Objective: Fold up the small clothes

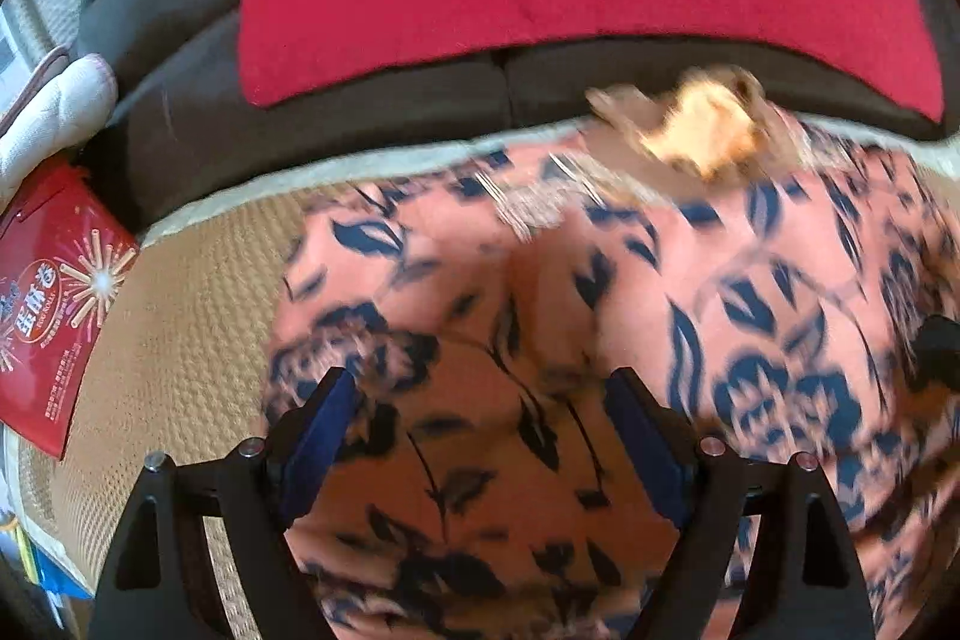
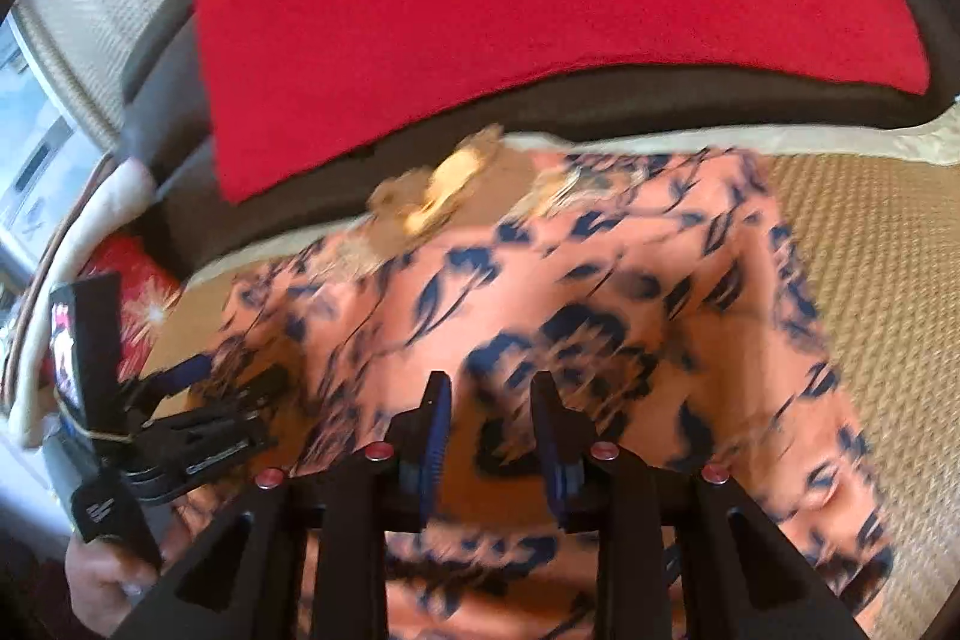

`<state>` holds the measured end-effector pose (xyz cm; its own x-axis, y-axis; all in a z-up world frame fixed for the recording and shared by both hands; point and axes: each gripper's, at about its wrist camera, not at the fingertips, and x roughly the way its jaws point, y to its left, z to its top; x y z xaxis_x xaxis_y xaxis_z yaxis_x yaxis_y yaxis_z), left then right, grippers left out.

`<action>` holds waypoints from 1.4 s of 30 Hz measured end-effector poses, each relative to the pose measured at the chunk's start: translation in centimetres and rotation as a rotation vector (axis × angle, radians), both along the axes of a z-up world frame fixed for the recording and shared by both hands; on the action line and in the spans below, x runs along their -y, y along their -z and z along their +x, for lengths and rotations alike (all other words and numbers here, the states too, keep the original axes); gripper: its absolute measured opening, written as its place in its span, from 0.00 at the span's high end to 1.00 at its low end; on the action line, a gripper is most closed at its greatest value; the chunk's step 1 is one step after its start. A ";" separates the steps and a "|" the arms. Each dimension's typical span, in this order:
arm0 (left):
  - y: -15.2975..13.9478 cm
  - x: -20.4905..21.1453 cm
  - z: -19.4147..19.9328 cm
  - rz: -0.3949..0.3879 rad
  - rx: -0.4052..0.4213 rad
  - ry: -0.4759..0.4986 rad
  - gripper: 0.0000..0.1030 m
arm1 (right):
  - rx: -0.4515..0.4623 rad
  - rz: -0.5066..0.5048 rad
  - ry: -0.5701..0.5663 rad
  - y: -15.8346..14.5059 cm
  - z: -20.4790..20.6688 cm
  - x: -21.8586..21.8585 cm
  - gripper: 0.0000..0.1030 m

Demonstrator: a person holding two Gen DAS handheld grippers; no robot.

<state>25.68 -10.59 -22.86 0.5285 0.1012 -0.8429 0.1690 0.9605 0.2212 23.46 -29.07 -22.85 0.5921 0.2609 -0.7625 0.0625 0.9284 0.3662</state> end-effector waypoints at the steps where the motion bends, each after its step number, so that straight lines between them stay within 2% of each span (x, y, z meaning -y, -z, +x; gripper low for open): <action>1: 0.6 0.3 -0.4 0.014 -0.018 0.012 0.16 | -0.027 -0.005 -0.025 0.4 -0.3 -0.8 0.57; 2: 0.9 0.5 -0.9 0.027 -0.028 0.017 0.16 | -0.048 -0.016 -0.040 0.8 -0.5 -1.3 0.43; 5: 0.5 0.4 -2.4 0.033 -0.024 0.024 0.16 | -0.029 -0.106 -0.071 0.5 -1.5 -2.7 0.43; 9: -1.5 -1.7 -5.1 -0.012 -0.004 0.010 0.16 | 0.010 -0.055 -0.043 -1.2 -3.8 -1.6 0.43; 14: -4.0 -6.4 -7.9 -0.003 0.058 -0.052 0.16 | 0.037 -0.046 0.050 -2.6 -7.4 3.3 0.43; 19: -3.5 -12.0 -11.8 -0.016 0.097 -0.095 0.16 | 0.046 -0.036 0.128 -3.1 -12.9 8.0 0.43; 22: -3.2 -15.0 -15.7 -0.059 0.108 -0.110 0.16 | 0.032 -0.038 0.171 -2.4 -17.2 9.6 0.42; 26: -1.4 -17.5 -21.0 -0.168 0.063 -0.117 0.16 | -0.009 -0.042 0.206 -1.2 -22.8 10.6 0.41; 31: 0.2 -18.3 -25.9 -0.215 0.009 -0.121 0.16 | -0.102 -0.044 0.185 0.7 -26.6 9.0 0.37; 37: 3.0 -18.8 -26.8 -0.270 -0.094 -0.194 0.16 | -0.267 -0.044 0.217 4.3 -27.2 7.2 0.37; 39: 3.3 -19.6 -26.9 -0.315 -0.110 -0.222 0.16 | -0.297 -0.053 0.239 5.4 -27.2 7.3 0.37; 42: 3.9 -19.9 -27.0 -0.318 -0.118 -0.231 0.16 | -0.319 -0.047 0.263 6.3 -27.0 7.1 0.37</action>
